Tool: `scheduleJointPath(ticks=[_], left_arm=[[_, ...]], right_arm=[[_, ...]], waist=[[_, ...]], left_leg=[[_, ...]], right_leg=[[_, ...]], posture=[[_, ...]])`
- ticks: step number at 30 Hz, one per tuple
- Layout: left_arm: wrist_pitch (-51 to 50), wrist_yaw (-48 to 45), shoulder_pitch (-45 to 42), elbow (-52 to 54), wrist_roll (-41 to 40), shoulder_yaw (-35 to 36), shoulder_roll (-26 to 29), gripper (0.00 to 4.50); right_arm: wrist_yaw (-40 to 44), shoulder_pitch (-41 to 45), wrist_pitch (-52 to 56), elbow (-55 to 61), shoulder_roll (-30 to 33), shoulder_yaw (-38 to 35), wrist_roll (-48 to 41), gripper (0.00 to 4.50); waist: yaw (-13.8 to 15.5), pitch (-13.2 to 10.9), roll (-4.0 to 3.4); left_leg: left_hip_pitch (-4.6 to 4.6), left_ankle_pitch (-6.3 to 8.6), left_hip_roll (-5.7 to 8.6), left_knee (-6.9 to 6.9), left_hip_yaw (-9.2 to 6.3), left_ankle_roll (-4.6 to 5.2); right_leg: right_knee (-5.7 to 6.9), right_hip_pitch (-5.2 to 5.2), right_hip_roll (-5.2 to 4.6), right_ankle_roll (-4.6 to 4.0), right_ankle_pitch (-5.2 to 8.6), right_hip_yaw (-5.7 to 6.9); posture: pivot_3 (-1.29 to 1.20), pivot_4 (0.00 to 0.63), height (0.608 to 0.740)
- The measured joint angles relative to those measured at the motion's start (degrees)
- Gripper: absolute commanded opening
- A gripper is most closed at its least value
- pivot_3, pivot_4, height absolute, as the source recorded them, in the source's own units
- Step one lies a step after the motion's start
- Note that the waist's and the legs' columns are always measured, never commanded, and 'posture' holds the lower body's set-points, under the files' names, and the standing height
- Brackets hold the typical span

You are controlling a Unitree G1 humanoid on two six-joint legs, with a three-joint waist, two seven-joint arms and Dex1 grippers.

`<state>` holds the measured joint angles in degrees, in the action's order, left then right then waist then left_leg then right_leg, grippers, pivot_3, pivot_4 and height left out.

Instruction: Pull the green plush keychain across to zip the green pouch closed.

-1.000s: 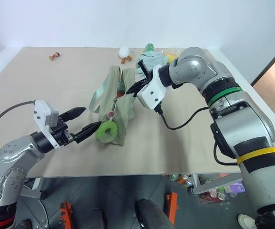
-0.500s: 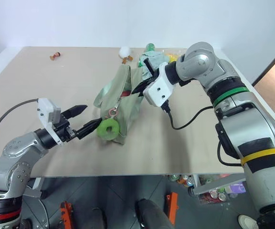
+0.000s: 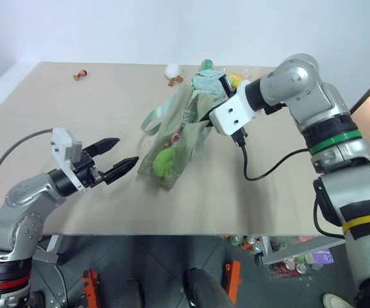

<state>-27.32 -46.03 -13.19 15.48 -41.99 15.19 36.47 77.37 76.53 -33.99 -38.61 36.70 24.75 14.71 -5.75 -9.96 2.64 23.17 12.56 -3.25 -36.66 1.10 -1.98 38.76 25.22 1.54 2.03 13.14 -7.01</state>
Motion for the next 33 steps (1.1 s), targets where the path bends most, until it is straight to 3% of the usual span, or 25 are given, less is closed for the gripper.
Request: scheduleJointPath(ticks=[8,15,24,33], left_arm=[[0.09,-2.07,-1.16,-1.39,0.66,0.16,0.47,4.5],[0.33,-2.23,-2.37,-3.09,1.57,-1.69,-0.56,4.5],[1.12,-2.43,-2.91,-3.56,2.11,-2.62,-1.58,4.5],[1.12,-2.93,-3.96,-3.68,2.77,-3.78,-1.71,4.5]], right_arm=[[4.27,-5.14,18.58,20.78,4.23,-0.4,-0.38,0.02],[4.87,-3.85,21.25,23.17,4.06,-0.07,0.87,0.02],[7.76,-2.59,32.82,26.66,9.49,-0.12,3.62,0.02],[7.14,-11.34,42.04,34.79,11.65,-1.25,3.21,0.02]], waist=[[0.22,-0.17,-0.27],[0.22,-0.2,-0.32],[0.51,-0.24,-0.38],[0.56,-0.23,-0.38]], left_leg=[[0.02,0.0,0.15,-0.05,-0.08,0.0],[0.04,0.0,0.18,-0.06,-0.08,0.0],[0.07,0.01,0.27,0.0,-0.1,0.0],[0.02,0.0,0.27,-0.12,-0.14,0.0]], right_leg=[[0.23,0.04,-0.06,0.11,0.2,-0.02],[0.23,0.04,-0.08,0.11,0.21,-0.03],[0.23,0.07,-0.19,0.15,0.31,0.0],[0.25,-0.01,-0.17,0.28,0.37,0.03]], posture=[[0.0,0.15,0.739],[0.0,0.15,0.739],[0.0,0.15,0.739],[0.0,0.15,0.739]])
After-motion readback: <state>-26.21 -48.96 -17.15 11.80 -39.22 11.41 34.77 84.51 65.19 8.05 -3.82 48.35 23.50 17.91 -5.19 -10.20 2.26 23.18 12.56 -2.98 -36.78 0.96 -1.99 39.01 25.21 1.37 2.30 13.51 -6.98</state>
